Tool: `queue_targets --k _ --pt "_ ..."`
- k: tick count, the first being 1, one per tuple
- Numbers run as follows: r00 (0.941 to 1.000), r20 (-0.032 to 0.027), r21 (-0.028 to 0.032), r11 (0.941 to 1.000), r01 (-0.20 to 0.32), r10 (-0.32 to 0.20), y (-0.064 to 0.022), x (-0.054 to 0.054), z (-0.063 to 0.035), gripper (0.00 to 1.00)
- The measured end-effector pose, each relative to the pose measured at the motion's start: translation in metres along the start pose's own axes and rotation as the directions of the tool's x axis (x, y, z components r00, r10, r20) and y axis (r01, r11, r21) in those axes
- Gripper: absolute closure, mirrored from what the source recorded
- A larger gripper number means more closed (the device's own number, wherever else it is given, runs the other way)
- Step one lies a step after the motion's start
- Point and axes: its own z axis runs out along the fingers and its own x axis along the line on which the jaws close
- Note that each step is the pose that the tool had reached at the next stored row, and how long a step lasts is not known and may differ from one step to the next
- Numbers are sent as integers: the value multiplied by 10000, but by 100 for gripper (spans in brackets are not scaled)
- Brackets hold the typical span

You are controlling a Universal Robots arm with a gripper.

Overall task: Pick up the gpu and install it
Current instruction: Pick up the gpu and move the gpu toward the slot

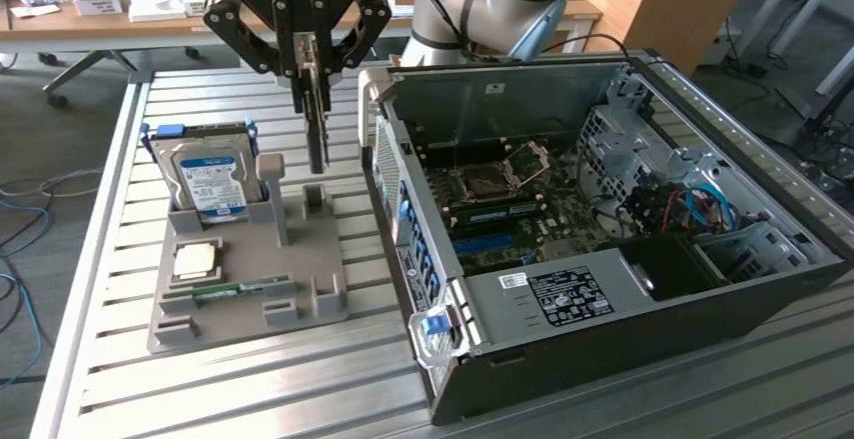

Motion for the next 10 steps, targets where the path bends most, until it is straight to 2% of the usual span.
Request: queue_targets --k 10 --pt "10000 0 -8 10000 -2 2 11 -167 5 73"
